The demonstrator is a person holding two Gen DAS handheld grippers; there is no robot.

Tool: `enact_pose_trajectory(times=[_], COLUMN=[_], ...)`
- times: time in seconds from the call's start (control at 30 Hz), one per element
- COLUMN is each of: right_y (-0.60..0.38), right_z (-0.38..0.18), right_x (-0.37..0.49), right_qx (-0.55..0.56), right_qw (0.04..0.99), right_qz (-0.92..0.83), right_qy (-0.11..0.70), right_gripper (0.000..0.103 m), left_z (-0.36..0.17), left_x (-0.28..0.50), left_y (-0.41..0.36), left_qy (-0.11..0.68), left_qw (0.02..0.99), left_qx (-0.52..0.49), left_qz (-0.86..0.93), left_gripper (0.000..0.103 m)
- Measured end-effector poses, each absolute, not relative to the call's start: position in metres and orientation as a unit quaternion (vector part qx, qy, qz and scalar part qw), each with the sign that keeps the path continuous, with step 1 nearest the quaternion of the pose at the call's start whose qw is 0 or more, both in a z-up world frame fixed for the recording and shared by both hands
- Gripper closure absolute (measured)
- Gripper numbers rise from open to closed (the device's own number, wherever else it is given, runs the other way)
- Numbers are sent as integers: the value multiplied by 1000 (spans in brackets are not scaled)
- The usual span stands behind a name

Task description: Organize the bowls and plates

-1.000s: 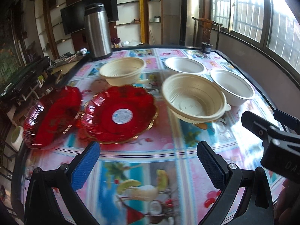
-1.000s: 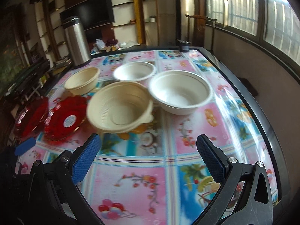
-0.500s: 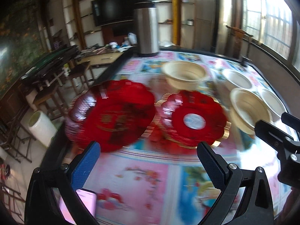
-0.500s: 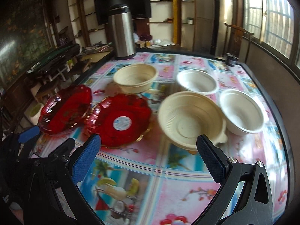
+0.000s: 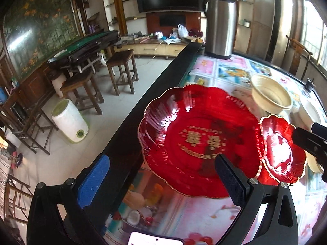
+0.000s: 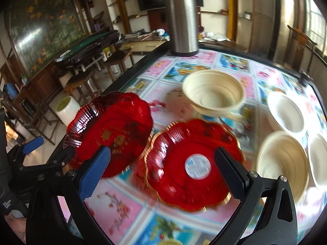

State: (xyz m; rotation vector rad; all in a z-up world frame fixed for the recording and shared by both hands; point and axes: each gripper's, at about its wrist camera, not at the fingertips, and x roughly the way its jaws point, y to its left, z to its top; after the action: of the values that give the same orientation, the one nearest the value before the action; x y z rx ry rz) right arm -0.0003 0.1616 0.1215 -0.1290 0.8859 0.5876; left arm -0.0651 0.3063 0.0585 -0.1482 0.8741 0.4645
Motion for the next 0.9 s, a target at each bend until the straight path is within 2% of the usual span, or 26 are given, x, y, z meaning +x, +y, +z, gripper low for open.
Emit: enact_pose_trajectory(times=[0.07, 0.27, 0.83, 0.87, 0.9], right_y=[177, 217, 237, 238, 239], right_z=[118, 106, 83, 80, 78], right_x=[8, 34, 78, 80, 80], right_qx=[-68, -100, -89, -88, -89], right_qw=[853, 837, 816, 813, 811], right_qz=[291, 305, 315, 316, 316], right_qy=[427, 443, 477, 480, 483], right_gripper=[6, 6, 7, 8, 14], left_z=[54, 49, 44, 43, 42], left_x=[-62, -54, -39, -38, -38], left_y=[316, 326, 335, 335, 335], left_qy=[428, 445, 475, 479, 481], left_qw=[872, 862, 849, 846, 846], left_qx=[-85, -97, -116, -113, -110], left_qz=[223, 224, 200, 202, 203], left_gripper=[0, 0, 1, 1, 1])
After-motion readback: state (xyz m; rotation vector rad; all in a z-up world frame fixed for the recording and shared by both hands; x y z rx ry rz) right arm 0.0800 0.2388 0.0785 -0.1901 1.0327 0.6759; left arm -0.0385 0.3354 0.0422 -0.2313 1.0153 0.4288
